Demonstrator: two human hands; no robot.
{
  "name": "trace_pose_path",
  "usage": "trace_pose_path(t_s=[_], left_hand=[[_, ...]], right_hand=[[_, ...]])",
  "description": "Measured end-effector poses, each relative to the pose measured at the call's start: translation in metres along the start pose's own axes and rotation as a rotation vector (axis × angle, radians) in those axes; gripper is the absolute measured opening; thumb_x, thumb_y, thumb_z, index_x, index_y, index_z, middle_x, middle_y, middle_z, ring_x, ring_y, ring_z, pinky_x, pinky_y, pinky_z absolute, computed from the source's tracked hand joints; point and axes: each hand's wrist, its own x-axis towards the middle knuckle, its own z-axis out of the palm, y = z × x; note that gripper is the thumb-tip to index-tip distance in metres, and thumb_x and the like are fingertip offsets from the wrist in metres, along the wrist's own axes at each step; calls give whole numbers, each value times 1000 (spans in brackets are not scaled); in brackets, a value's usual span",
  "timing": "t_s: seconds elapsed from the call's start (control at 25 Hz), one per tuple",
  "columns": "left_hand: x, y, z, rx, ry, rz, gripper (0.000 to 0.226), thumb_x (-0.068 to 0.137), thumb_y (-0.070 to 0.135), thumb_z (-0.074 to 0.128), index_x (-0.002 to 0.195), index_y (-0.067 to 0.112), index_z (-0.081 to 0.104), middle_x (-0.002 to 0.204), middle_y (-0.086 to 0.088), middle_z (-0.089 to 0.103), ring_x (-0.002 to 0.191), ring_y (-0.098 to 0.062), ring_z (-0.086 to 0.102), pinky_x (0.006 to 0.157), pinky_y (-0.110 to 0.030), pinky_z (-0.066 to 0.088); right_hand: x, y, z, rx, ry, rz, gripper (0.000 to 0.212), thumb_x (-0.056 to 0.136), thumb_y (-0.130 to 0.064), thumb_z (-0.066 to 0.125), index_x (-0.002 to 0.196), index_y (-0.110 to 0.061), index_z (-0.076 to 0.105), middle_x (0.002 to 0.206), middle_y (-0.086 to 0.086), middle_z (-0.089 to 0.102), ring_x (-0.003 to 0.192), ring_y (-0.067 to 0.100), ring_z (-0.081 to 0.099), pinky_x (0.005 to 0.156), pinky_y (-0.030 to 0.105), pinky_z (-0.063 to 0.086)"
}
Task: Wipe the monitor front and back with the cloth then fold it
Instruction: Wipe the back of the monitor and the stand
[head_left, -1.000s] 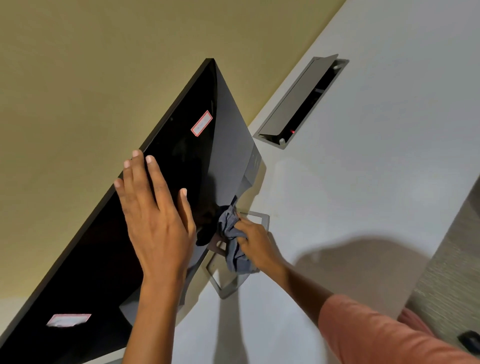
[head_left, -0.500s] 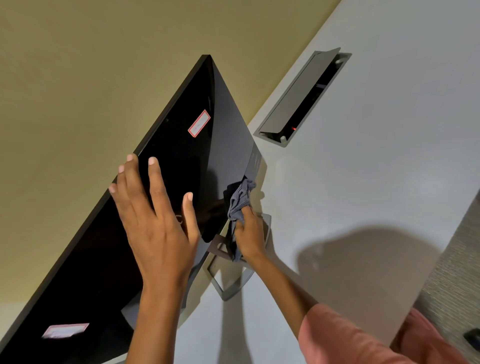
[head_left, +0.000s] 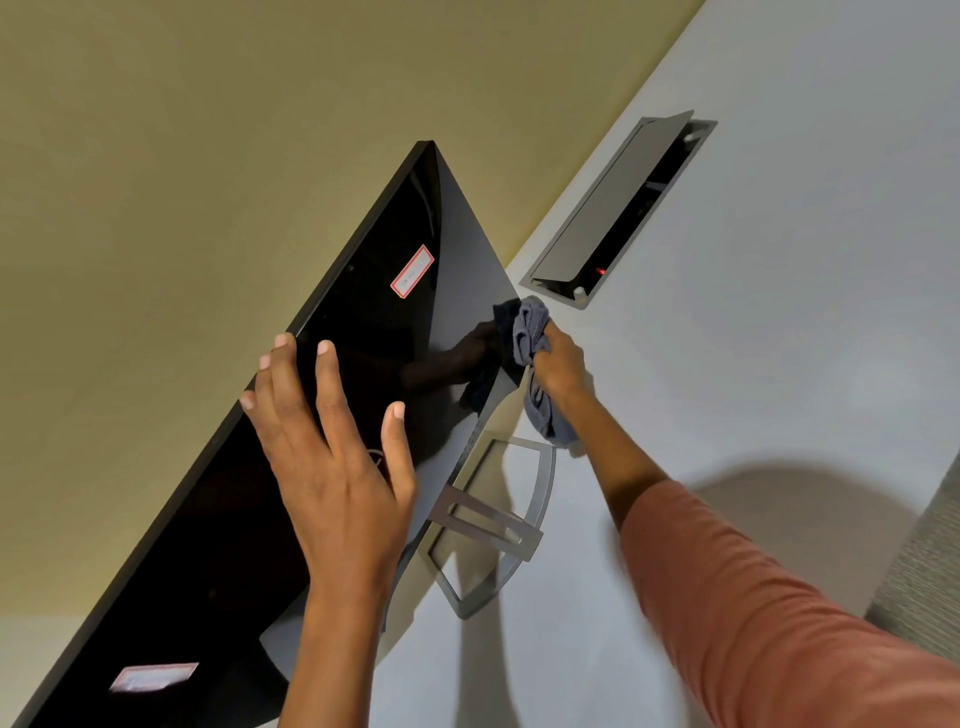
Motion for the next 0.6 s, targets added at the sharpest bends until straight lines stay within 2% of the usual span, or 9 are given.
trace_pose_path(t_s=[0.08, 0.2, 0.32, 0.4, 0.48, 0.6], left_hand=[[0, -1, 1, 23, -4, -2, 54, 96, 25, 50, 140, -2, 34, 147, -27, 24, 140, -37, 18, 118, -45, 6], [-1, 1, 3, 96, -19, -6, 54, 97, 27, 47, 141, -1, 34, 147, -29, 24, 139, -39, 18, 118, -46, 5], [-1, 0, 5, 172, -39, -9, 56, 98, 30, 45, 144, 3, 30, 148, -29, 22, 139, -38, 15, 118, -45, 2], [-1, -2, 6, 211, -49, 3, 57, 98, 31, 44, 145, 5, 27, 149, -29, 19, 140, -37, 11, 118, -44, 0], [-2, -3, 7, 243, -55, 14, 58, 98, 33, 43, 146, 6, 25, 150, -29, 17, 141, -38, 9, 118, -45, 0], [-3, -2, 9, 239, -54, 15, 59, 98, 35, 43, 147, 7, 25, 150, -29, 15, 141, -39, 8, 118, -45, -1]], right_hand=[[-5, -2, 1, 3, -27, 0, 52, 94, 4, 35, 144, -12, 35, 136, 16, 49, 124, 34, 47, 101, 33, 38], [-51, 7, 9, 33, -105, -47, 59, 97, -2, 39, 149, -21, 20, 152, 6, 32, 135, 29, 37, 109, 37, 31], [-86, 12, 17, 45, -144, -117, 60, 99, -6, 38, 150, -25, 15, 158, -3, 15, 140, 25, 28, 109, 35, 26], [-80, 4, 12, 52, -96, -117, 58, 99, -5, 37, 150, -24, 17, 157, 0, 21, 138, 25, 32, 108, 34, 29], [-55, -4, 4, 77, -53, -100, 57, 98, -1, 35, 149, -22, 21, 150, 8, 35, 132, 26, 41, 106, 32, 33], [-6, -14, -12, 16, -34, -81, 54, 93, 5, 30, 143, -15, 37, 134, 17, 52, 116, 34, 51, 92, 35, 42]])
